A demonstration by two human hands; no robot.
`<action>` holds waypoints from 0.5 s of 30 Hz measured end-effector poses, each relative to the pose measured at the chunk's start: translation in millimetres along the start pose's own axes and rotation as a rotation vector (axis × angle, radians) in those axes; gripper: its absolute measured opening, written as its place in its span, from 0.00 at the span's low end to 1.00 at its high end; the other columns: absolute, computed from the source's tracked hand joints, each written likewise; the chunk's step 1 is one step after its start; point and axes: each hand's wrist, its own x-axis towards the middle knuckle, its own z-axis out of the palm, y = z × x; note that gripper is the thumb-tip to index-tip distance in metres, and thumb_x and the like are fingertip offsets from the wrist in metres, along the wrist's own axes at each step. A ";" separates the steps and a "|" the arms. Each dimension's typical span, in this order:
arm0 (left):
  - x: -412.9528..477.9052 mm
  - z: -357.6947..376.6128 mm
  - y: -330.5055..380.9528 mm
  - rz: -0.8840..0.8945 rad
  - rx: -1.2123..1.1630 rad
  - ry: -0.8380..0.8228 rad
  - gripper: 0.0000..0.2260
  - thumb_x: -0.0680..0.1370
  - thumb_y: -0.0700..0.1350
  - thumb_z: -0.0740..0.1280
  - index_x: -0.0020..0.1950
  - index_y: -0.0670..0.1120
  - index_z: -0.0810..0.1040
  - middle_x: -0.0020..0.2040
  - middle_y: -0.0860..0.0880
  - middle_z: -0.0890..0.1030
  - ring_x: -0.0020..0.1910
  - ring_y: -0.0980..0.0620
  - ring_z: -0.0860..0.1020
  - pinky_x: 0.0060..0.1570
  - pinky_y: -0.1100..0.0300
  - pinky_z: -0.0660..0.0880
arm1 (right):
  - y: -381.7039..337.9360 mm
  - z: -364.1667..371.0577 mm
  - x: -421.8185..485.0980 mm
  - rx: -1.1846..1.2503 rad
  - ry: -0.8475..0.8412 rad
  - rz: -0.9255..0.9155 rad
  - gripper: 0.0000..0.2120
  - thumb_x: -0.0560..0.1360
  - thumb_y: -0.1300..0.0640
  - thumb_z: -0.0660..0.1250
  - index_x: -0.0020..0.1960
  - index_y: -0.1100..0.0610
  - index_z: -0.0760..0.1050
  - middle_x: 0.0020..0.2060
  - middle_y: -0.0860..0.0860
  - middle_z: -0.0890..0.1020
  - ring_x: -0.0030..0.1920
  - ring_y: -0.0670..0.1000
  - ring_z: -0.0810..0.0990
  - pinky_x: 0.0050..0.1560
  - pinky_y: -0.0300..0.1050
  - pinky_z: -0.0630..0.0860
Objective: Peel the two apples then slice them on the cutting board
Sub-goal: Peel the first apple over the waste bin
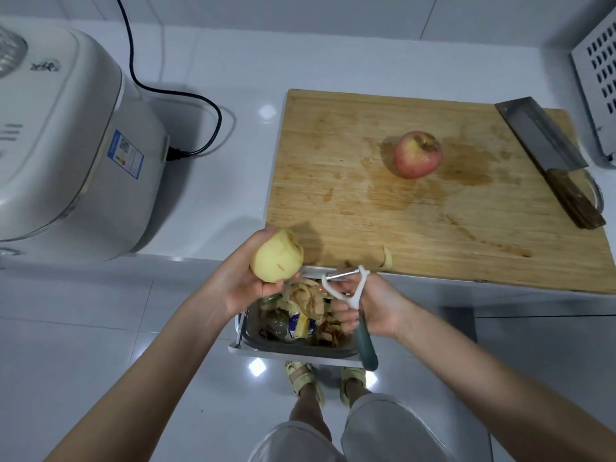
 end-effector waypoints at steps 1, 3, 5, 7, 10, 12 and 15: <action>0.2 0.8 2.3 0.015 0.010 0.005 0.20 0.67 0.53 0.70 0.57 0.47 0.76 0.47 0.41 0.82 0.42 0.40 0.80 0.26 0.61 0.76 | -2.5 1.6 -0.9 -0.035 -0.005 0.008 0.09 0.75 0.53 0.58 0.47 0.58 0.72 0.23 0.51 0.70 0.20 0.46 0.64 0.23 0.36 0.60; 1.8 3.0 8.0 0.064 0.090 0.028 0.23 0.66 0.52 0.71 0.59 0.47 0.75 0.52 0.42 0.80 0.43 0.43 0.80 0.28 0.59 0.77 | -11.8 2.4 -4.0 -0.063 0.016 -0.014 0.11 0.78 0.53 0.56 0.49 0.58 0.73 0.24 0.51 0.70 0.21 0.47 0.64 0.23 0.36 0.61; 5.8 6.7 15.1 0.152 0.281 0.082 0.26 0.65 0.51 0.73 0.61 0.48 0.73 0.56 0.44 0.79 0.46 0.45 0.80 0.32 0.58 0.78 | -23.7 0.8 -7.7 -0.071 0.071 -0.061 0.14 0.79 0.53 0.55 0.48 0.59 0.75 0.24 0.51 0.70 0.21 0.47 0.64 0.23 0.37 0.62; 14.2 13.2 23.3 0.275 0.522 0.128 0.26 0.67 0.49 0.76 0.62 0.49 0.72 0.57 0.48 0.78 0.50 0.47 0.81 0.34 0.57 0.78 | -37.7 -2.5 -12.7 -0.079 0.150 -0.144 0.15 0.80 0.54 0.53 0.46 0.59 0.76 0.24 0.51 0.70 0.21 0.47 0.64 0.21 0.37 0.62; 36.1 27.2 34.9 0.445 0.782 0.177 0.29 0.67 0.49 0.77 0.64 0.51 0.70 0.57 0.51 0.76 0.53 0.50 0.78 0.43 0.53 0.79 | -59.8 -24.3 -25.6 0.050 0.343 -0.334 0.11 0.80 0.55 0.52 0.45 0.56 0.71 0.22 0.51 0.68 0.19 0.48 0.62 0.20 0.36 0.61; 53.3 38.1 40.5 0.560 0.991 0.224 0.32 0.66 0.52 0.77 0.67 0.50 0.69 0.58 0.51 0.75 0.54 0.51 0.75 0.51 0.55 0.76 | -65.3 -45.8 -33.0 0.238 0.398 -0.350 0.14 0.81 0.50 0.50 0.43 0.55 0.70 0.21 0.51 0.66 0.18 0.47 0.61 0.20 0.34 0.59; 77.0 58.6 45.2 0.720 1.352 0.236 0.36 0.65 0.56 0.77 0.69 0.50 0.66 0.61 0.48 0.72 0.57 0.48 0.73 0.54 0.57 0.71 | -53.0 -58.4 -29.9 0.227 0.380 -0.202 0.19 0.80 0.47 0.50 0.41 0.56 0.72 0.21 0.50 0.67 0.17 0.46 0.61 0.20 0.33 0.59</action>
